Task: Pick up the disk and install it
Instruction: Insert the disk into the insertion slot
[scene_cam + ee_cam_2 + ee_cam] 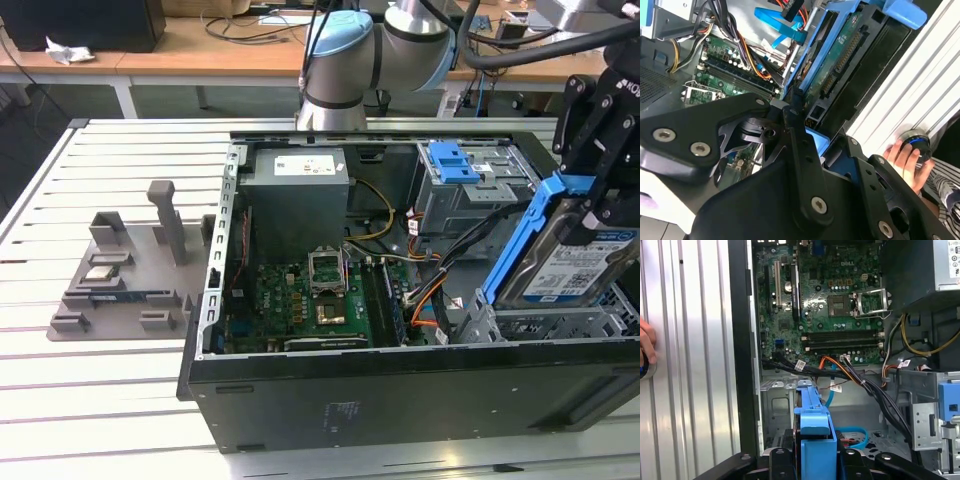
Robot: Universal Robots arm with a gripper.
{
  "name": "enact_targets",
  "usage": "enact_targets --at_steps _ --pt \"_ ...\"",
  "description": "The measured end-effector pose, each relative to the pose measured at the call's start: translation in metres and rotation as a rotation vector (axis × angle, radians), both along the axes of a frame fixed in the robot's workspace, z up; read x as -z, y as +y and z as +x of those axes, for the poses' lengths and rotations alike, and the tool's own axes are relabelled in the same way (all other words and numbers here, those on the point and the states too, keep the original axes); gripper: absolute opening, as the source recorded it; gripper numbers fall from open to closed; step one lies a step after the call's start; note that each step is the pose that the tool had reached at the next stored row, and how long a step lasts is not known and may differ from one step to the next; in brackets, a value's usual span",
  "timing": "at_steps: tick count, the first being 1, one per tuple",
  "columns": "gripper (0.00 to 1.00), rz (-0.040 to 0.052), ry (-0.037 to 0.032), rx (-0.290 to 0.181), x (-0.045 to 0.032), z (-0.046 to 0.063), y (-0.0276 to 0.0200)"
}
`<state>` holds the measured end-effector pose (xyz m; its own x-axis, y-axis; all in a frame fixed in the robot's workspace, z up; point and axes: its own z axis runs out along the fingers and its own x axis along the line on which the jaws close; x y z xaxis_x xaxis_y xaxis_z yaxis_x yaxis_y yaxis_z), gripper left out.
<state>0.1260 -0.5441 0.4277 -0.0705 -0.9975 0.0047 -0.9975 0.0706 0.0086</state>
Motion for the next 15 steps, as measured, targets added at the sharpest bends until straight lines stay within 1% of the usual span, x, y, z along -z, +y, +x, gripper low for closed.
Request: enact_targets --at_steps 4,8,12,15 --pt "0.37 -0.0001 0.0001 0.000 0.0056 0.000 0.0000" --pt "0.37 -0.0001 0.0001 0.000 0.0164 0.000 0.0000" --pt "0.37 -0.0001 0.0002 0.000 0.0212 0.000 0.0000" --pt "0.37 -0.0002 0.0001 0.000 0.0215 0.000 0.0000"
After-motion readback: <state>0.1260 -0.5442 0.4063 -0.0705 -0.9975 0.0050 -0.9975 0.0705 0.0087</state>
